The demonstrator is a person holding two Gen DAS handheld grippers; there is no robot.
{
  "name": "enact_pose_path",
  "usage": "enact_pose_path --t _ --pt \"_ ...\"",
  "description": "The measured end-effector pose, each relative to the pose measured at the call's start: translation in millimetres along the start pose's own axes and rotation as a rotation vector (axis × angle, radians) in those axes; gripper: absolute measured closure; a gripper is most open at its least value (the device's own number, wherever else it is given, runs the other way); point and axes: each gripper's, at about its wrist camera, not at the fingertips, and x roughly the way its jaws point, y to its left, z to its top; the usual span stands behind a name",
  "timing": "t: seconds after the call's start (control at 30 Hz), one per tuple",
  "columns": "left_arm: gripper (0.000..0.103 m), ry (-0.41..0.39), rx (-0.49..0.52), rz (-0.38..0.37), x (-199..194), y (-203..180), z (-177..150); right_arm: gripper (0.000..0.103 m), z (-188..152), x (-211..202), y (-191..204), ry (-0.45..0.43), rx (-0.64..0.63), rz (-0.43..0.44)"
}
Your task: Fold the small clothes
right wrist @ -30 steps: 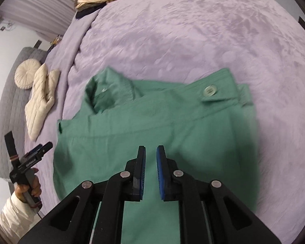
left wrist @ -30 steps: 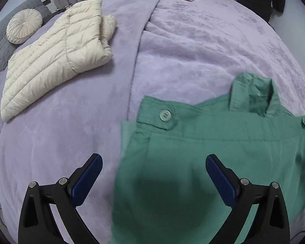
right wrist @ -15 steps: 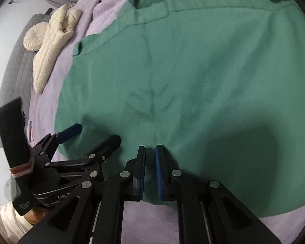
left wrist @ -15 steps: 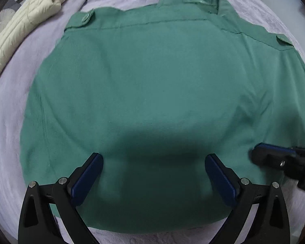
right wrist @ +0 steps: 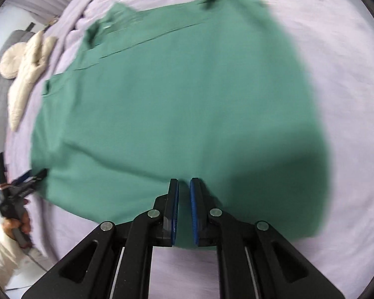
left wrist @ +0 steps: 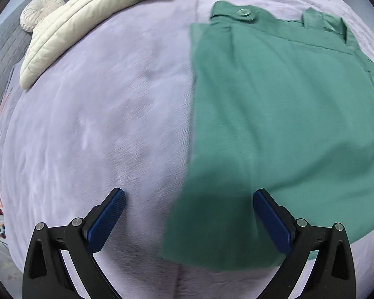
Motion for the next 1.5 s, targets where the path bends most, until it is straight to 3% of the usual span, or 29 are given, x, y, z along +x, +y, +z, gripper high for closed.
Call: enact_pose_path --t 0.03,0.1,0.17,0.2,0.3,0.4,0.53,0.67,0.77,0.83,0.93,1.07,1.3,1.4,1.5 --pt "0.000 0.005 -0.005 0.003 2 4 -4 0.097 -2 -1 -14 -0.004 0.021 -0.022" --pt "0.000 0.028 -0.038 -0.015 1 12 -9 0.101 -2 -3 -43 -0.004 0.135 0.029" --pt "0.000 0.053 -0.069 -0.011 -6 14 -8 0.099 1 -13 -54 -0.017 0.226 0.066" --pt "0.000 0.042 -0.071 -0.008 -14 12 -5 0.093 4 -22 -52 -0.045 0.222 0.068" --pt "0.000 -0.061 -0.054 -0.039 -43 0 16 0.092 24 -48 -38 -0.139 0.166 0.129" --pt "0.000 -0.138 -0.036 -0.027 -49 -18 57 0.092 59 -56 -21 -0.195 0.109 0.125" --pt "0.000 -0.151 -0.081 0.015 -22 -30 112 0.091 102 -32 -15 -0.186 0.100 0.075" --pt "0.000 -0.057 -0.141 0.058 30 -12 143 0.093 122 17 -27 -0.099 0.136 0.036" --pt "0.000 -0.008 -0.197 -0.031 47 8 137 0.097 118 25 -41 -0.098 0.164 0.092" --pt "0.000 -0.006 -0.184 -0.009 39 11 134 0.096 117 19 -42 -0.098 0.173 0.104" --pt "0.000 -0.003 -0.123 0.030 24 9 126 0.089 113 5 -39 -0.093 0.163 0.091" --pt "0.000 0.014 -0.112 -0.017 3 11 105 0.058 99 -17 -31 -0.117 0.175 0.114" --pt "0.000 0.014 -0.054 -0.055 -35 7 65 0.055 56 -33 -4 -0.104 0.200 0.167" --pt "0.000 0.014 -0.033 -0.058 -57 2 41 0.045 36 -36 12 -0.090 0.209 0.189" --pt "0.000 0.021 -0.018 -0.074 -73 1 22 0.045 15 -37 25 -0.075 0.207 0.208"
